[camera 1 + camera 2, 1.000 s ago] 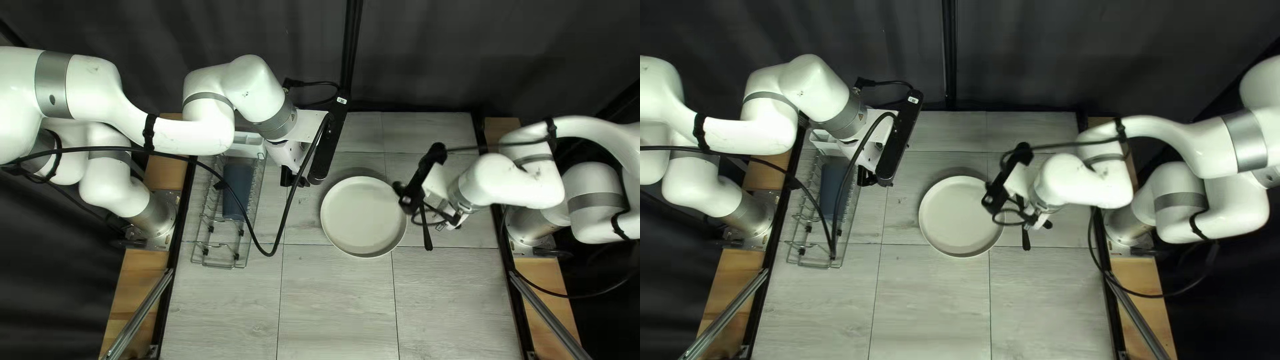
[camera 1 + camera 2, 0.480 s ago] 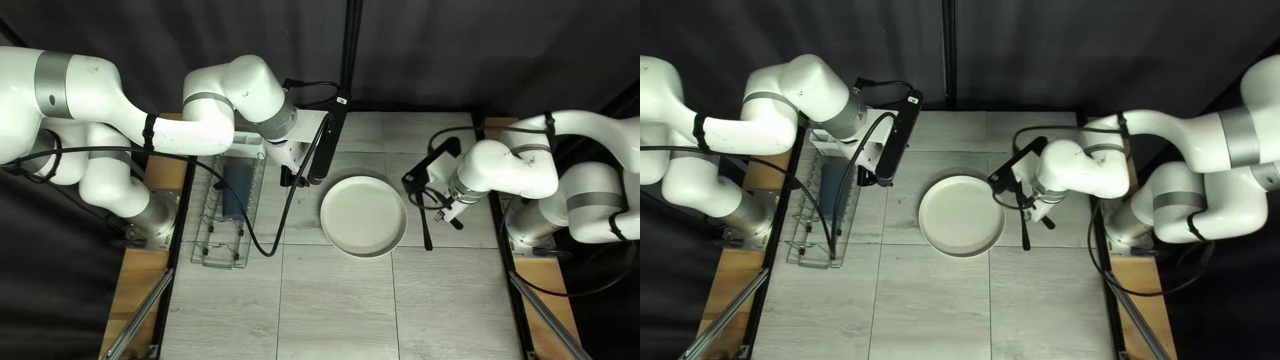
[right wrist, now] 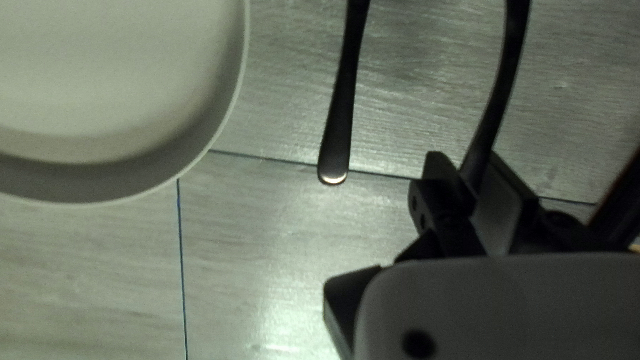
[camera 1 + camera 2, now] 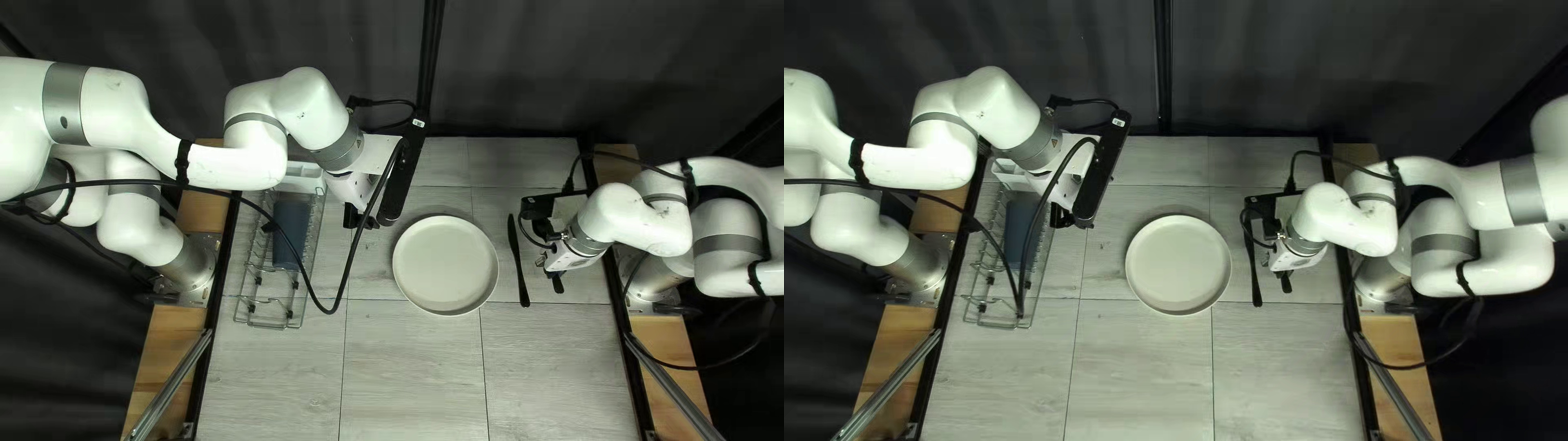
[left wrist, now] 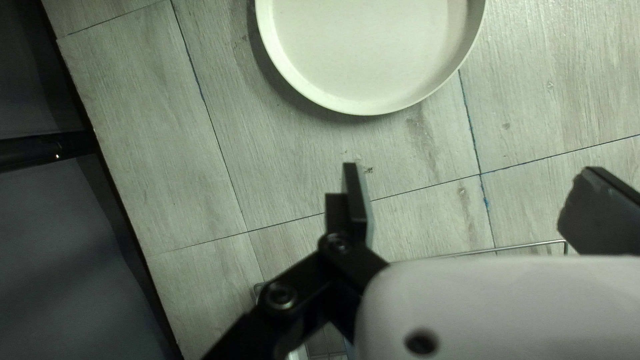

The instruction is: Pick up and place plate onto table. Place down one fork to the left of the plate. Place spoon and knife to the right of the plate. Place cup above the knife and spoon

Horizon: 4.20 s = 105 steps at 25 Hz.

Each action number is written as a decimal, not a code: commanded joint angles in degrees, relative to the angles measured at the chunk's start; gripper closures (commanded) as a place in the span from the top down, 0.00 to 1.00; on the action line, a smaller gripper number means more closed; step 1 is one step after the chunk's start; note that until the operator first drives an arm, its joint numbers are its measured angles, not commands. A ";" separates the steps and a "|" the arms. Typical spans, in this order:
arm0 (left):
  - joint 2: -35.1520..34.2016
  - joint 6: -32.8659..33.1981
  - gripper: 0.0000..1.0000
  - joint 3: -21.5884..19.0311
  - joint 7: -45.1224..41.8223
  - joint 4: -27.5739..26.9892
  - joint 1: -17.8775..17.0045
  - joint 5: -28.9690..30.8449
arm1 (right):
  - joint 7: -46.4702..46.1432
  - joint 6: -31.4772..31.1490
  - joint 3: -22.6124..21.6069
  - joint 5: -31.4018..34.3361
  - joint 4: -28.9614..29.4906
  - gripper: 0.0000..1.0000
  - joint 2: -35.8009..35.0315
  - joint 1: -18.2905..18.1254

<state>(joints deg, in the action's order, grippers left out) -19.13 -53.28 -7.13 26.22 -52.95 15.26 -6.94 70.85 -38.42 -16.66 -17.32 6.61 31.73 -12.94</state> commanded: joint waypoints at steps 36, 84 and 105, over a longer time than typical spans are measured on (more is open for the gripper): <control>0.00 0.00 1.00 0.00 0.00 0.00 0.00 0.00 | -6.67 -23.67 -1.35 10.98 14.68 1.00 11.98 1.32; -9.93 -12.61 1.00 18.23 14.56 17.03 16.07 25.62 | -21.62 -29.31 6.51 16.45 15.65 1.00 22.90 2.79; -8.11 -12.69 1.00 20.34 12.84 24.43 19.11 28.04 | -21.62 -29.31 6.51 16.45 15.65 1.00 22.90 2.79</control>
<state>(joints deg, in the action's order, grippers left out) -27.52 -66.19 13.36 39.50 -29.15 34.27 20.80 49.23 -67.74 -10.15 -0.87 22.26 54.62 -10.15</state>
